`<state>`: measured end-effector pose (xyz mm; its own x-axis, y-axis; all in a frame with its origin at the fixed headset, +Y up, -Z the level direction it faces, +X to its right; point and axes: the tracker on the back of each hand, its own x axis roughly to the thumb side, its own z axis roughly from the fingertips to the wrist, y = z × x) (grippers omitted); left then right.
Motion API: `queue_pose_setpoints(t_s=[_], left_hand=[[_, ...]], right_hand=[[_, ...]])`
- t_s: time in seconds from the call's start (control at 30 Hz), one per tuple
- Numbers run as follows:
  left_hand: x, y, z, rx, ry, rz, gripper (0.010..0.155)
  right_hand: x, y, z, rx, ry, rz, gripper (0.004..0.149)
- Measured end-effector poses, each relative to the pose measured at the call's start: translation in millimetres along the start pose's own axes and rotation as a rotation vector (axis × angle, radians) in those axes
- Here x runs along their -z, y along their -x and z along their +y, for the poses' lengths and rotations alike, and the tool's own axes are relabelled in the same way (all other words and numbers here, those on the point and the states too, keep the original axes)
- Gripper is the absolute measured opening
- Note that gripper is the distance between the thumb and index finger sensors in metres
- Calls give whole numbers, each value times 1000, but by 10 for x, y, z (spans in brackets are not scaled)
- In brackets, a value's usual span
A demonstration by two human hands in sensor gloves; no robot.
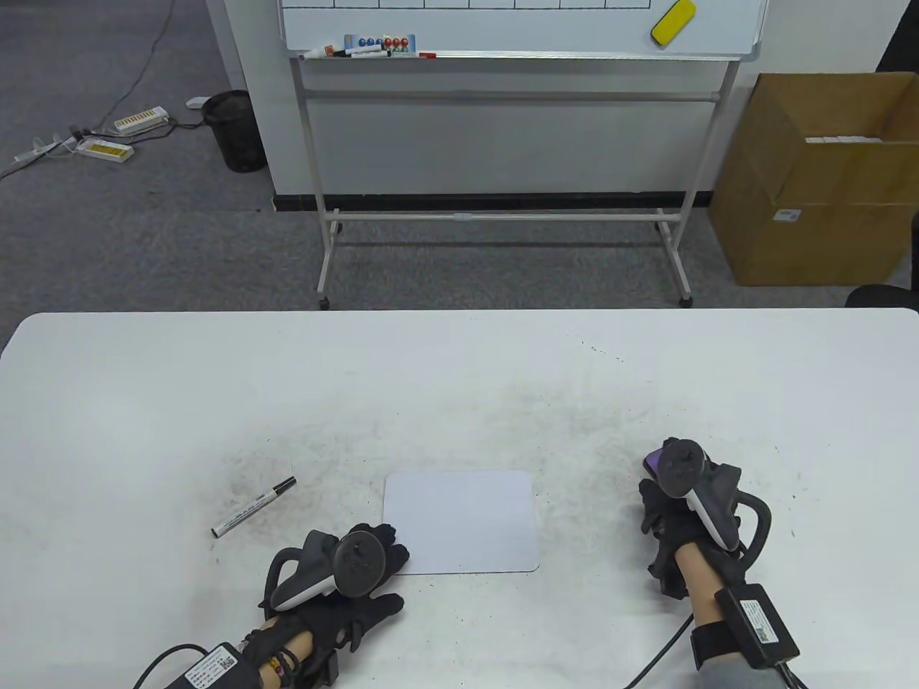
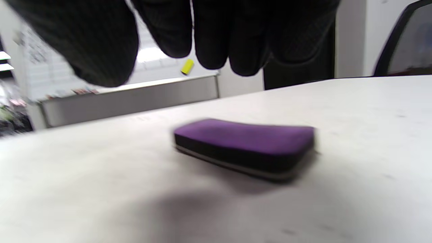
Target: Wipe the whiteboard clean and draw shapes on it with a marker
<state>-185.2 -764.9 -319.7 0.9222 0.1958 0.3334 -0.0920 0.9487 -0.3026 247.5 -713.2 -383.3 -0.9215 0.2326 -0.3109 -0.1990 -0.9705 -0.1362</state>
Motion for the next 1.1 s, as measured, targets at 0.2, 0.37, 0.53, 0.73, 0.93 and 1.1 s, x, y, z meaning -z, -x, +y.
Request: queue_pose_setpoints(t_s=[0.2,0.37,0.53,0.73,0.93,1.1], left_hand=[[-19,76,91,-11,-49,18,72],[-36,278,210,-62,-111,97,72],[-75,598,403,-51,-188,248,73],[-145,1288,464,-87,-216,594,78],[-167,1585,405,-49,-163,736,77],[-165,1622,409,-8,-161,799,74]], right_hand=[[-432,-500,-188,84,-13,-190,74],[-808,-891,-139,91,-91,-336,75],[-1131,-1197,-108,183,-178,-463,75],[-1327,-1330,32,211,-167,-578,74],[-1310,-1238,119,213,-208,-578,74],[-1319,-1209,142,216,-223,-585,74]])
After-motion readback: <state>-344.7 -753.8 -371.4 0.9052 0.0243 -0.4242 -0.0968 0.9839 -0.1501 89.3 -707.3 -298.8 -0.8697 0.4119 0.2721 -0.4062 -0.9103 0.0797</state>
